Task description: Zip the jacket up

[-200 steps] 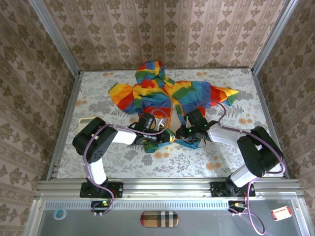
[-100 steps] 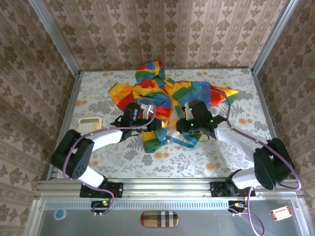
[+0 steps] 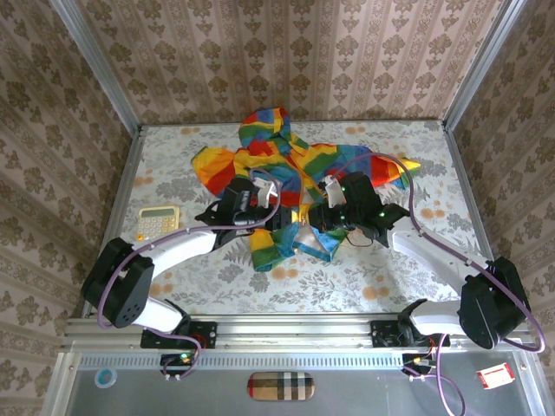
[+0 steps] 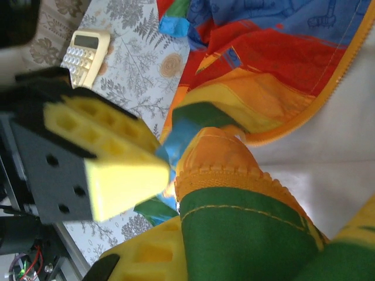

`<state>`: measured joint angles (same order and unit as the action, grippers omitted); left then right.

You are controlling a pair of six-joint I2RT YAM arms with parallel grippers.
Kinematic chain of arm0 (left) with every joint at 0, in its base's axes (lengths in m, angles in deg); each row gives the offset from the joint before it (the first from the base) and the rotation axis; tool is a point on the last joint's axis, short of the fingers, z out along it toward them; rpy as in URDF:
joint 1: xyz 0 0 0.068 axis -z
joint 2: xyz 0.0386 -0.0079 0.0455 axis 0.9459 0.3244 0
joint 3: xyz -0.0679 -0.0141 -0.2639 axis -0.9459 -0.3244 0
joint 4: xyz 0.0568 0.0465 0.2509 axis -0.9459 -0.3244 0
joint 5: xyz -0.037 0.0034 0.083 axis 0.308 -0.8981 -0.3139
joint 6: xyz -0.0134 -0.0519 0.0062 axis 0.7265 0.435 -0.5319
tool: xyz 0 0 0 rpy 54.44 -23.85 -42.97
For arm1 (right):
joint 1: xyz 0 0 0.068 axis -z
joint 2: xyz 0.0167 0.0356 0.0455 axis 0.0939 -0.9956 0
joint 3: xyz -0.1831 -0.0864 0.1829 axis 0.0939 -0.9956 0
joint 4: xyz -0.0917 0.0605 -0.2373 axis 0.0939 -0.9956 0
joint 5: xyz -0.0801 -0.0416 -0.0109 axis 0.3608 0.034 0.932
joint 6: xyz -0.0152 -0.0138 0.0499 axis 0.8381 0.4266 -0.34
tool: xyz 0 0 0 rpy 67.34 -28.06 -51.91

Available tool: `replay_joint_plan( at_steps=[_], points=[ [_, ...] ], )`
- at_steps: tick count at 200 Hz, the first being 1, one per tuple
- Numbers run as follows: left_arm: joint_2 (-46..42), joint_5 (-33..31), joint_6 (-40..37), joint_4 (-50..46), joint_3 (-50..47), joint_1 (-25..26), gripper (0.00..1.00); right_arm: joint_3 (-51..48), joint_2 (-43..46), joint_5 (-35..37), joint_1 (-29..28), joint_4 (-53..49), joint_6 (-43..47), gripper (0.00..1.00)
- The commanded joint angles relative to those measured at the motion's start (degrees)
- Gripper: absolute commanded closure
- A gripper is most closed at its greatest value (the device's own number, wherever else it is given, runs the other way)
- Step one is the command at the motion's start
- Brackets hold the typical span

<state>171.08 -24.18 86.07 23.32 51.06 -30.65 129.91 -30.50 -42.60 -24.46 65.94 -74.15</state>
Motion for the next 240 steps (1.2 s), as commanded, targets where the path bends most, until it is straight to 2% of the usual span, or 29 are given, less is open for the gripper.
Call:
replay_joint_plan(
  at_steps=[1, 35, 61, 108, 143, 190, 240],
  points=[
    [-0.69, -1.12, -1.57, -0.67, 1.5, 1.86, 1.0, 0.85, 0.62, -0.05, -0.21, 4.11, -1.13, 1.0],
    [-4.74, -1.69, -3.41, -1.37, 0.01, 1.32, 1.0, 0.48, 1.65, -0.14, -0.04, 4.71, 0.23, 1.0],
    [-9.23, -1.14, -4.63, -0.07, -2.37, -1.73, 1.0, 0.81, 1.85, -5.52, 1.39, 4.74, 0.8, 1.0],
    [-13.99, 1.64, -6.87, 7.64, -6.74, -4.13, 1.0, 0.65, 3.24, -15.83, 2.86, 7.26, 1.3, 1.0],
    [-14.24, 2.94, -4.66, 19.94, -11.19, -4.13, 1.0, -0.38, 3.17, -19.88, 2.95, 10.12, -0.18, 1.0],
    [-13.56, 3.5, -3.53, 31.08, -14.37, -3.17, 1.0, -0.77, 2.31, -21.88, 2.98, 11.72, -0.65, 1.0],
    [-17.02, -0.2, -5.08, 32.1, -17.46, -3.16, 1.0, -0.77, 1.33, -21.58, 3.48, 11.72, -1.09, 1.0]
  ],
)
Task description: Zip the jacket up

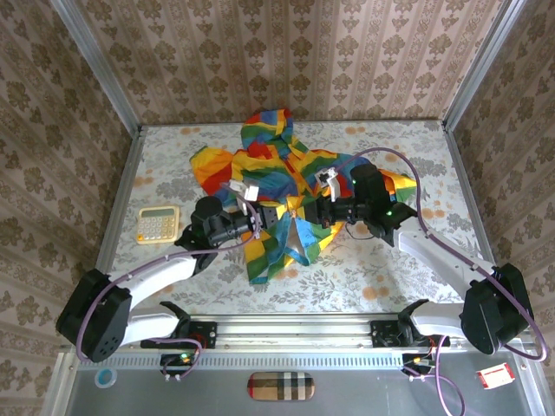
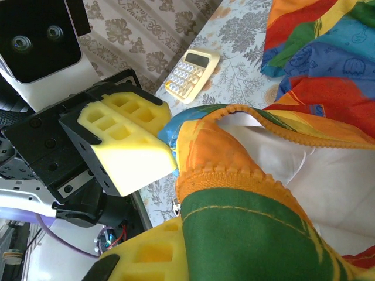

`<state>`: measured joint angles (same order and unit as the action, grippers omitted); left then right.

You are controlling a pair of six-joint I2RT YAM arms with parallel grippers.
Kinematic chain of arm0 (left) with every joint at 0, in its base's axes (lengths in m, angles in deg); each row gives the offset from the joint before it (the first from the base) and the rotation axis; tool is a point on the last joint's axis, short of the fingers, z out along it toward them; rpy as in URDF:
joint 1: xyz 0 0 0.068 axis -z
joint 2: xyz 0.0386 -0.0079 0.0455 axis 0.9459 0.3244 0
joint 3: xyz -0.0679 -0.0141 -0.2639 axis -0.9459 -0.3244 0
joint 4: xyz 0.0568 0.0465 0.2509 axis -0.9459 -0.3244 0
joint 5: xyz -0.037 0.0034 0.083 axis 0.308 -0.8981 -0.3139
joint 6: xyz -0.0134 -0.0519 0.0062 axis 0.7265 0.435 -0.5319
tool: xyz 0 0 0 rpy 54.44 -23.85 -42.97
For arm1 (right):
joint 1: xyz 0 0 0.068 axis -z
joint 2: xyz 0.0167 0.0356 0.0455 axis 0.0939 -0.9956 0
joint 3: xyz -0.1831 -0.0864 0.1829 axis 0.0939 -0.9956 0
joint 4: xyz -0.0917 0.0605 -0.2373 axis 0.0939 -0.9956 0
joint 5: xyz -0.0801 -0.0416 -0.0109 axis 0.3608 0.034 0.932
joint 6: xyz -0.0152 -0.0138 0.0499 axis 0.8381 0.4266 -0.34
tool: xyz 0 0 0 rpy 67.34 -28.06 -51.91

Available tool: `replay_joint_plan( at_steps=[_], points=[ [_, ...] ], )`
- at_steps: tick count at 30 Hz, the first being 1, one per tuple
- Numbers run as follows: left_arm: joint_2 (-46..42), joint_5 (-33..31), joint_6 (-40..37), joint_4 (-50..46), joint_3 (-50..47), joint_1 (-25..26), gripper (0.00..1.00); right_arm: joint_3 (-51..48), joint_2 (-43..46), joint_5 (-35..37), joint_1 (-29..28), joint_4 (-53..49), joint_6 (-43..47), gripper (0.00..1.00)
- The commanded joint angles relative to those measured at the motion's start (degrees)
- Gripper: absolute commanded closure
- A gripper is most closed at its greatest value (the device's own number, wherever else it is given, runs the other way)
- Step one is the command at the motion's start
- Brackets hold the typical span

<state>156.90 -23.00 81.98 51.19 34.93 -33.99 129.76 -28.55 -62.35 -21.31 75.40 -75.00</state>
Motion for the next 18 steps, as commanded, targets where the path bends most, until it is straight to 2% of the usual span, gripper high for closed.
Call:
replay_joint_plan(
  at_steps=[1, 9, 18],
  points=[
    [-2.93, -1.47, -0.97, 4.15, -1.3, 0.19, 1.0, -0.61, -0.58, -1.78, 0.33, 2.25, -0.25, 1.0],
    [-4.96, -4.24, -0.51, 5.09, -3.0, 0.1, 1.0, -1.04, -0.89, -0.94, 0.68, 2.53, -1.53, 1.0],
    [-2.39, -2.08, -1.84, 7.14, -2.19, 2.38, 1.0, -0.87, -1.58, -3.86, 0.68, 4.35, -2.2, 1.0]
  ],
)
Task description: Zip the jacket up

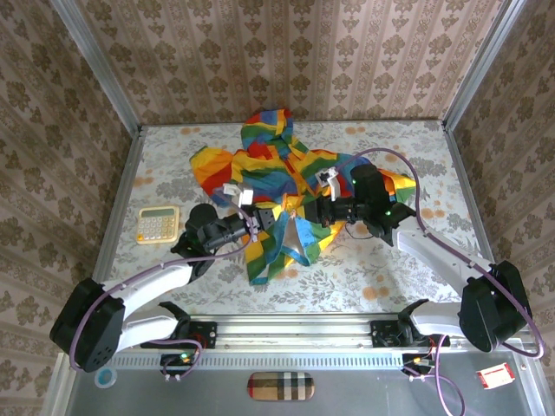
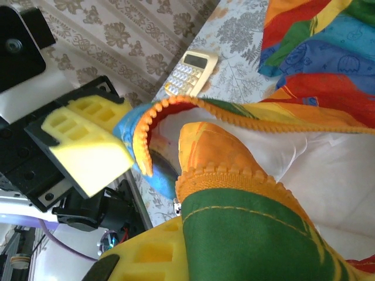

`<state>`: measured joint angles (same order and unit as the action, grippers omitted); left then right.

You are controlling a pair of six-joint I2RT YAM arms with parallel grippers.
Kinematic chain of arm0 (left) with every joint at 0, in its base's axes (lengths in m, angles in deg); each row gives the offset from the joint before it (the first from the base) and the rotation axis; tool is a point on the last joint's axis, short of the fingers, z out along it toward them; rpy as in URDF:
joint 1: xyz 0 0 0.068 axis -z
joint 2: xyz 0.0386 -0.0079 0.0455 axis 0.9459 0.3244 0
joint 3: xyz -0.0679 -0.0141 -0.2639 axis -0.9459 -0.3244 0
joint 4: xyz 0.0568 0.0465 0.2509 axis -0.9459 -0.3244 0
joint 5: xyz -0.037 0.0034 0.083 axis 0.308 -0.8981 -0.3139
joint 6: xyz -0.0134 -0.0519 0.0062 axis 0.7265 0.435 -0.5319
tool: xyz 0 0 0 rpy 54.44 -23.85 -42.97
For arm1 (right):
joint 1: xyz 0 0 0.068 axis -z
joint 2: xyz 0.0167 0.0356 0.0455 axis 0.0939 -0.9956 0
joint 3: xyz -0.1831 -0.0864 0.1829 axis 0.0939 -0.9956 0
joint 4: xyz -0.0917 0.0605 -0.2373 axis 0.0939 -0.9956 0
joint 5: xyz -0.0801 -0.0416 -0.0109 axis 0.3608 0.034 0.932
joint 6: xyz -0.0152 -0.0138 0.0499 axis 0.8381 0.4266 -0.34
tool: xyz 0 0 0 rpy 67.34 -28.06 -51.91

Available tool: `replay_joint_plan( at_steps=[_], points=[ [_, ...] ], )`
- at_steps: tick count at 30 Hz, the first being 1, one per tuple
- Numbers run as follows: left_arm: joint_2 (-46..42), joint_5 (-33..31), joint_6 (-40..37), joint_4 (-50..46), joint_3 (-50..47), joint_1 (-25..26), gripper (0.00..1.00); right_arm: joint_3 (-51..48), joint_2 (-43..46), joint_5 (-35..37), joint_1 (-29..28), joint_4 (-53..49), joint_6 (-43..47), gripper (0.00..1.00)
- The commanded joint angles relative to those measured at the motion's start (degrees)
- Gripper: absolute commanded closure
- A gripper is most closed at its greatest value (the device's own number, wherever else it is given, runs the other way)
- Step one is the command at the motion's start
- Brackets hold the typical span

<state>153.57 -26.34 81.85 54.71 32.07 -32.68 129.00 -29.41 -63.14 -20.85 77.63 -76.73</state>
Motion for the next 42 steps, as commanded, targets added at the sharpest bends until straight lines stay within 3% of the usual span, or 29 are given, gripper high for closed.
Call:
replay_joint_plan(
  at_steps=[1, 18, 35, 38, 42],
  points=[
    [1.36, 1.7, -1.75, 3.86, 0.83, 1.24, 1.0, -0.02, -0.91, -3.66, 0.22, 2.12, -0.45, 1.0],
    [2.75, 5.12, 1.29, 7.93, 0.02, -0.23, 1.0, -0.01, -2.01, -9.12, 0.22, 4.03, -0.5, 1.0],
    [6.01, 11.66, 6.13, 9.43, -0.86, -2.39, 1.0, 0.79, -1.83, -6.92, 0.4, 1.66, -0.54, 1.0],
    [6.96, 11.1, 6.29, 4.41, -1.26, -2.88, 1.0, 2.66, -2.37, 1.92, 0.7, -8.22, 2.31, 1.0],
    [7.21, 7.7, 2.01, -14.23, 0.89, -1.27, 1.0, 1.56, -5.31, 5.8, 1.81, -13.41, 2.58, 1.0]
  ],
)
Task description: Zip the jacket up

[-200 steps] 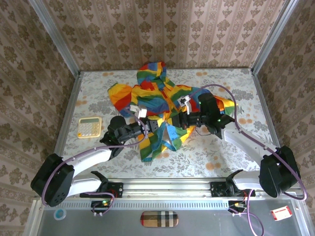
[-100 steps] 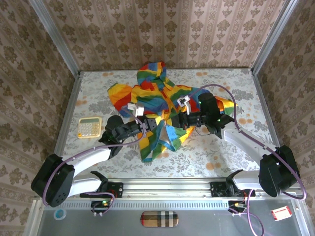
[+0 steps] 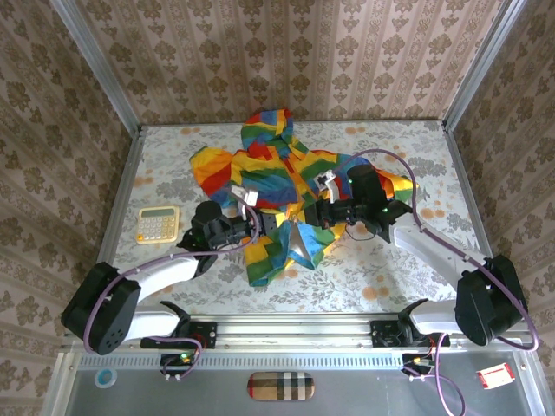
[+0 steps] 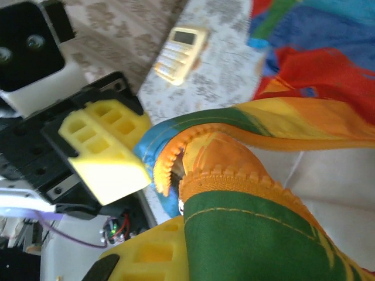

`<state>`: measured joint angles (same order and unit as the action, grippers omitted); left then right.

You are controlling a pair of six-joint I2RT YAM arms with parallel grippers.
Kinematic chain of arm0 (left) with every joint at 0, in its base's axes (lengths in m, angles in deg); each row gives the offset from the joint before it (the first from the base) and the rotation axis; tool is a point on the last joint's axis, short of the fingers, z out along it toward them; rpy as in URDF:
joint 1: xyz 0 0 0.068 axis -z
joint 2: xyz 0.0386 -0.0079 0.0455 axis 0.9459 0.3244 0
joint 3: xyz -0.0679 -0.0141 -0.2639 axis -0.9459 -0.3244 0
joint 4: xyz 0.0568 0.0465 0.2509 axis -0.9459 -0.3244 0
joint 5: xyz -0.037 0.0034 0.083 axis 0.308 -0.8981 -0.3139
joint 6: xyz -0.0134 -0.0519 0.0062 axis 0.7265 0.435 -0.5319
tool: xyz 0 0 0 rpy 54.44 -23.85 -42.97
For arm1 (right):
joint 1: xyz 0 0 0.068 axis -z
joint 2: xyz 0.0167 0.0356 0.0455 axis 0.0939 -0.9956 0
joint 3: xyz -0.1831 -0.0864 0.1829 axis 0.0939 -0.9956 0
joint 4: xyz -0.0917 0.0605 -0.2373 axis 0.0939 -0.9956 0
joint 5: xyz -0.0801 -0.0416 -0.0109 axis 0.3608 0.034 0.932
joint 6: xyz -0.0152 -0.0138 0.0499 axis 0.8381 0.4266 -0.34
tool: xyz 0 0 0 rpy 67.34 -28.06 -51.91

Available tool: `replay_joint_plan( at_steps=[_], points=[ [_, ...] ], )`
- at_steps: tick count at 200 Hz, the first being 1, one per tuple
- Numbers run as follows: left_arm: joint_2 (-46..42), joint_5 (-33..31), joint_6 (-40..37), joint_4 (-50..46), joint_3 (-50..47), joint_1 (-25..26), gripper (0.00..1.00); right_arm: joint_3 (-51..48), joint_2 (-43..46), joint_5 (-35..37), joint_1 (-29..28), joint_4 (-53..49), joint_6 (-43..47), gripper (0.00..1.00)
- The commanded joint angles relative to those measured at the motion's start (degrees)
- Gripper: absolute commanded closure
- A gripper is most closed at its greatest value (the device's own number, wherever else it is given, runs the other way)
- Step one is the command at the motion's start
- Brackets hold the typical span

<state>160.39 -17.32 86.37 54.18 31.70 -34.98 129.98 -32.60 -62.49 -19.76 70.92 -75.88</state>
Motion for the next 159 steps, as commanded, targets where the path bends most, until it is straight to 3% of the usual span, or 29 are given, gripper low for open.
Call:
replay_joint_plan(
  at_steps=[1, 22, 56, 104, 159],
  points=[
    [0.77, -4.18, -3.69, -18.01, 1.98, 1.98, 1.0, -0.23, -2.79, 5.15, 0.67, -6.25, 1.32, 1.0],
    [3.75, -7.96, -5.09, -27.67, 3.98, 3.71, 1.0, -3.82, -5.87, 6.11, 0.62, -2.81, -0.37, 1.0],
    [12.46, -8.07, -0.94, -28.02, 5.4, 4.64, 1.0, -6.7, -10.25, 7.44, 0.58, 0.94, -2.17, 1.0],
    [17.09, -5.83, 0.12, -30.11, 9.27, 5.12, 0.81, -7.23, -13.54, 7.17, 0.01, 1.97, -1.9, 1.0],
    [12.41, -3.15, -10.76, -48.04, 15.72, 2.72, 0.63, -7.24, -15.11, 5.98, 0.01, 3.53, -1.71, 1.0]
  ],
)
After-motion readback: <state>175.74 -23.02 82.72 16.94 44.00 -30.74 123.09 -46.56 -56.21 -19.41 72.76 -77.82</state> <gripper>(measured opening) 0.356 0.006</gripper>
